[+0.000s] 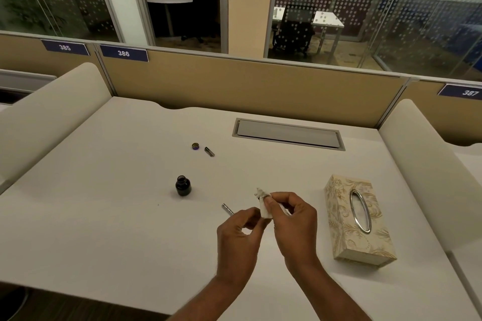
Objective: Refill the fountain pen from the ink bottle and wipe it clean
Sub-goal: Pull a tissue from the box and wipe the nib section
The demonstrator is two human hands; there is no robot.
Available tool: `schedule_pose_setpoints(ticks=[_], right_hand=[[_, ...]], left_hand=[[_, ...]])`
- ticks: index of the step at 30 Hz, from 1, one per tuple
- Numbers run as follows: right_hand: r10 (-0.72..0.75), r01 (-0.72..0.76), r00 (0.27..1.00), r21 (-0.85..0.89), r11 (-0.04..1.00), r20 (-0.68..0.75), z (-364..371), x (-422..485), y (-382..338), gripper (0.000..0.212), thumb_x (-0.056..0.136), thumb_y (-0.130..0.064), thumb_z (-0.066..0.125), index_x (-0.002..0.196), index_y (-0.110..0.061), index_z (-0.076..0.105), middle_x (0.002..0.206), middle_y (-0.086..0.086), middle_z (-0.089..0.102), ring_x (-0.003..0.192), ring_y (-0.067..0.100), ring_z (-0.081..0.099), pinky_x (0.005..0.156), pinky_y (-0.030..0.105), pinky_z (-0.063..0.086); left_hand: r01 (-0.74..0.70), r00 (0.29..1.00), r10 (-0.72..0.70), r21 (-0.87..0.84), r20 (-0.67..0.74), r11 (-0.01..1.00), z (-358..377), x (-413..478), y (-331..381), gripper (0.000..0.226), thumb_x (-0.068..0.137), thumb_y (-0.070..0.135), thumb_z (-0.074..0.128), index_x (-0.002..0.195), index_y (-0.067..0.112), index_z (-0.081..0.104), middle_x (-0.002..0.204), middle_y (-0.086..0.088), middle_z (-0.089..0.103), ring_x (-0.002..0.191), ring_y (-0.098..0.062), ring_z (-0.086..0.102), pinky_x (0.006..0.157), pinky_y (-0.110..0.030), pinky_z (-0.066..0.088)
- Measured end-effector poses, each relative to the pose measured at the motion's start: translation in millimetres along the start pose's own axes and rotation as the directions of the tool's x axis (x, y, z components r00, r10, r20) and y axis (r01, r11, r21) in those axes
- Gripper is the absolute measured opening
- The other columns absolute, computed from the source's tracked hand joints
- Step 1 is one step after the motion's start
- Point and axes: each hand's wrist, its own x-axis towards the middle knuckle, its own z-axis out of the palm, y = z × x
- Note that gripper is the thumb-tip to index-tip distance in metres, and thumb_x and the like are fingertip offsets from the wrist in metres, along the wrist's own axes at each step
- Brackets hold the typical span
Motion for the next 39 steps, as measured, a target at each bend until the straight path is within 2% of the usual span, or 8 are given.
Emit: schedule_pose_setpoints(ticks=[3,8,14,19,25,29,36,39], right_hand=[[0.002,-0.002,1.000,-0.014,1.000,0.000,-0.2,-0.1,3.0,0.007,0.088,-0.008,0.075,0.085,-0.014,0.076,0.083,-0.005,0.077,0.080,-0.001,0.069,0.068,0.008,0.051],[-0.021,0.021,1.000,-0.021,1.000,0.005,0.7,-3.1,5.6,0.006,0.088,-0.010,0.076,0.084,-0.015,0.077,0.081,-0.006,0.077,0.080,0.000,0.069,0.068,0.009,0.052],[-0.027,0.026,0.999,-0.002,1.000,-0.031,5.0,-5.5,6.2,0.006,0.088,-0.010,0.075,0.085,-0.015,0.076,0.082,-0.005,0.076,0.080,0.000,0.069,0.066,0.009,0.052],[0.181,-0.183,0.983,0.241,0.953,0.032,-3.4,3.0,9.8,0.004,0.088,-0.004,0.073,0.087,-0.007,0.075,0.091,0.008,0.079,0.092,0.023,0.074,0.083,0.034,0.058],[0.376,-0.413,0.909,0.500,0.761,0.178,-17.0,13.0,6.8,0.007,0.091,0.000,0.066,0.090,-0.004,0.072,0.089,0.008,0.078,0.088,0.021,0.071,0.080,0.031,0.054],[0.415,-0.454,0.886,0.562,0.692,0.206,-21.1,14.2,16.1,0.024,0.092,-0.001,0.064,0.114,0.006,0.067,0.110,0.018,0.074,0.099,0.024,0.069,0.080,0.030,0.058],[0.326,-0.370,0.929,0.501,0.782,0.177,-21.8,7.3,12.4,0.010,0.094,-0.002,0.062,0.094,-0.006,0.072,0.091,0.009,0.076,0.080,0.019,0.069,0.075,0.030,0.055],[0.322,-0.371,0.928,0.486,0.791,0.185,-20.2,3.5,10.1,0.015,0.098,-0.005,0.058,0.105,-0.003,0.071,0.105,0.016,0.075,0.089,0.027,0.072,0.079,0.034,0.060]], left_hand=[[0.063,0.997,-0.061,-0.040,0.038,0.997,-0.7,0.7,0.0,0.019,0.085,0.021,0.079,0.096,0.036,0.078,0.086,0.015,0.079,0.085,-0.013,0.074,0.078,-0.022,0.056],[0.070,0.997,-0.068,-0.048,0.048,0.996,-0.3,-2.0,0.3,0.015,0.087,0.024,0.076,0.097,0.035,0.080,0.085,0.012,0.078,0.084,-0.017,0.072,0.076,-0.024,0.057],[0.028,1.000,-0.028,0.018,-0.011,0.999,1.1,-1.5,0.7,0.007,0.084,0.018,0.079,0.088,0.024,0.079,0.076,0.006,0.073,0.074,-0.017,0.067,0.068,-0.016,0.050],[0.009,1.000,-0.009,0.077,-0.002,0.997,-1.0,-0.6,5.3,0.010,0.081,0.014,0.083,0.085,0.021,0.077,0.074,0.008,0.070,0.073,-0.009,0.066,0.067,-0.011,0.048],[0.057,0.998,-0.057,0.086,-0.010,0.995,-2.5,-7.4,1.4,0.012,0.079,0.016,0.085,0.085,0.022,0.076,0.074,0.009,0.071,0.076,-0.009,0.067,0.068,-0.012,0.051],[0.041,0.999,-0.043,0.088,0.027,0.995,-0.1,-12.0,2.8,0.009,0.081,0.020,0.083,0.087,0.021,0.078,0.077,0.012,0.073,0.078,-0.010,0.068,0.068,-0.013,0.052],[0.036,0.998,-0.041,0.089,0.057,0.995,3.0,-17.0,2.9,0.007,0.083,0.026,0.081,0.088,0.022,0.079,0.078,0.012,0.074,0.081,-0.010,0.069,0.069,-0.012,0.052],[0.055,0.997,-0.058,0.057,0.059,0.997,3.0,-15.4,4.0,0.005,0.083,0.025,0.081,0.087,0.027,0.079,0.079,0.013,0.074,0.081,-0.010,0.070,0.070,-0.014,0.054]])
